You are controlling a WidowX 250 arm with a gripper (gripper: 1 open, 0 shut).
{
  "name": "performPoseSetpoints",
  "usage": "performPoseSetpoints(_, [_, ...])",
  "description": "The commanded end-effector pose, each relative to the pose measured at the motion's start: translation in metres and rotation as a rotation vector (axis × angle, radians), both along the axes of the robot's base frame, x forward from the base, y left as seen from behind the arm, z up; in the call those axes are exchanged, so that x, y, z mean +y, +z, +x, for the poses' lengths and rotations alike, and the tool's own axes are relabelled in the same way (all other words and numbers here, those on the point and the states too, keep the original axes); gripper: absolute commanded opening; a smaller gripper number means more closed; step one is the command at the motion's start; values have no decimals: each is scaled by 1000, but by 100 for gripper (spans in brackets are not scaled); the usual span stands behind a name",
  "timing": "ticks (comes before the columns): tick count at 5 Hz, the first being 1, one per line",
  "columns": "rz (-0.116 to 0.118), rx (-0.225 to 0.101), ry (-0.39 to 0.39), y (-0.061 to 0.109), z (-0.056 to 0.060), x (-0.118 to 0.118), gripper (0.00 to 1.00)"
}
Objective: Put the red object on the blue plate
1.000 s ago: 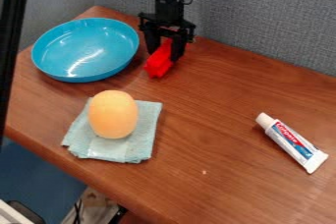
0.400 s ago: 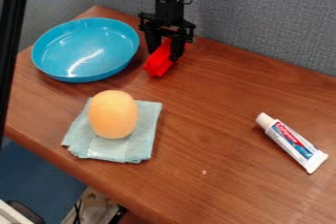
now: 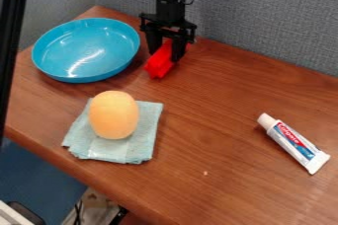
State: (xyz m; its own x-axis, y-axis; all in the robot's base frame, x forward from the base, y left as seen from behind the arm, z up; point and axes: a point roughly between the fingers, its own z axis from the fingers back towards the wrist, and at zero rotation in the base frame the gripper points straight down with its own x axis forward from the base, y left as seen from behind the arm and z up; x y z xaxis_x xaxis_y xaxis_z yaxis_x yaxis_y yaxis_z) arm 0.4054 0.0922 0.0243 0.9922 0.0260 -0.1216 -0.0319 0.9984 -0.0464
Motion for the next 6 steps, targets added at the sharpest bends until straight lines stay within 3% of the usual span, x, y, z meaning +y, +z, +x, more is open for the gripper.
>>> performPoseSetpoints(1, [1, -46, 10, 23, 0, 4, 0])
performPoseSetpoints(6, [-14, -45, 14, 26, -6, 6, 0])
